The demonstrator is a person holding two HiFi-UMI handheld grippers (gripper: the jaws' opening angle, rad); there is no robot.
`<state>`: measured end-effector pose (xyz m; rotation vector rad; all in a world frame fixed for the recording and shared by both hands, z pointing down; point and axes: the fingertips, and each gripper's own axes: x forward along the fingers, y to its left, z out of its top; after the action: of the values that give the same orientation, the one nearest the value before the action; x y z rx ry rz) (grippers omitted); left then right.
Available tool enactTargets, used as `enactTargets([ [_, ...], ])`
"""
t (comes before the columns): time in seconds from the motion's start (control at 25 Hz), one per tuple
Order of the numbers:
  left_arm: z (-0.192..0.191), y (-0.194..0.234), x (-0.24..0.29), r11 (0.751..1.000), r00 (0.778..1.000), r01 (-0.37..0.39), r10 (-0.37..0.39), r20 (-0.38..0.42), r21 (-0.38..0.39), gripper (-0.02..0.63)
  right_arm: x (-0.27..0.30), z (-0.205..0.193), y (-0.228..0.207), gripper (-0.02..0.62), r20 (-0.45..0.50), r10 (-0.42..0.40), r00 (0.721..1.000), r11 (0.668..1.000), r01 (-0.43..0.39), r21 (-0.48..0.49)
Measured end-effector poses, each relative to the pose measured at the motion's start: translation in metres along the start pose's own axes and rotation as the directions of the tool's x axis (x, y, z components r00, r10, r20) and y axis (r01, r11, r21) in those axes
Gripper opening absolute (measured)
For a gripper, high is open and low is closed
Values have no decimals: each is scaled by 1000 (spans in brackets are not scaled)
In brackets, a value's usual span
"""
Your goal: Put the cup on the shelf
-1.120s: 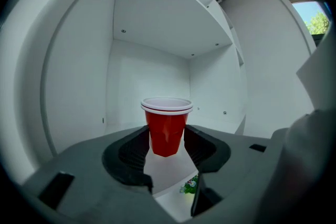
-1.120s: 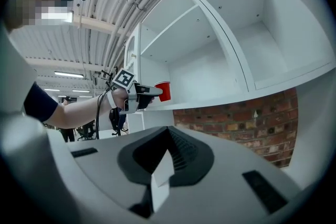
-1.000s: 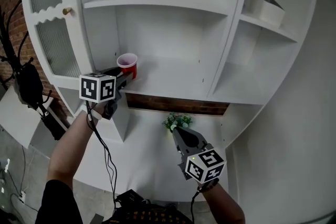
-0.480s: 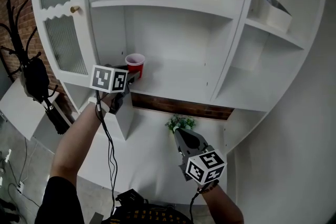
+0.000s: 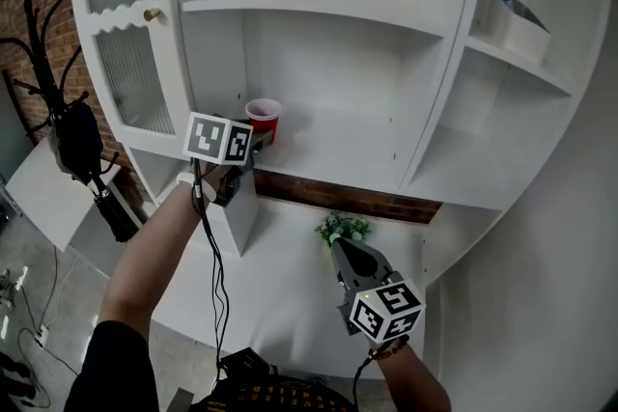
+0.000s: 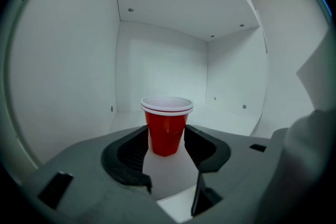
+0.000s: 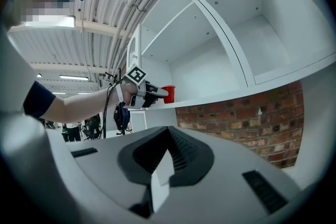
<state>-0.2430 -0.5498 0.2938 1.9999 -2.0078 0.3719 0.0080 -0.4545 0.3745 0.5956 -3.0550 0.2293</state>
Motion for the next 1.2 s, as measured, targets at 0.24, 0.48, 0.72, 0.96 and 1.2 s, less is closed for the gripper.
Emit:
enactTargets([
  [0.24, -1, -3, 0, 1000, 1000, 14, -14, -10, 7, 210, -1, 4, 2, -3, 13, -5, 1000, 1000, 5, 0],
  [0.48, -4, -7, -2, 999, 999, 27, -27, -21, 34, 244, -3, 11, 4, -3, 30, -13, 999, 1000, 13, -10],
  [0.72, -15, -1, -17, 997, 997, 71, -70, 15, -36, 255, -7, 11, 3, -3, 32, -23, 999, 1000, 23, -8],
  [0.96, -20, -20, -54, 978, 976, 180, -165, 139, -104, 255, -11, 13, -1, -3, 43, -38, 998, 999, 37, 4],
  [1.2, -37, -48, -104, 966, 943, 250, -229, 243, -60, 255, -21, 20, -11, -3, 67, -69, 995, 997, 68, 21],
])
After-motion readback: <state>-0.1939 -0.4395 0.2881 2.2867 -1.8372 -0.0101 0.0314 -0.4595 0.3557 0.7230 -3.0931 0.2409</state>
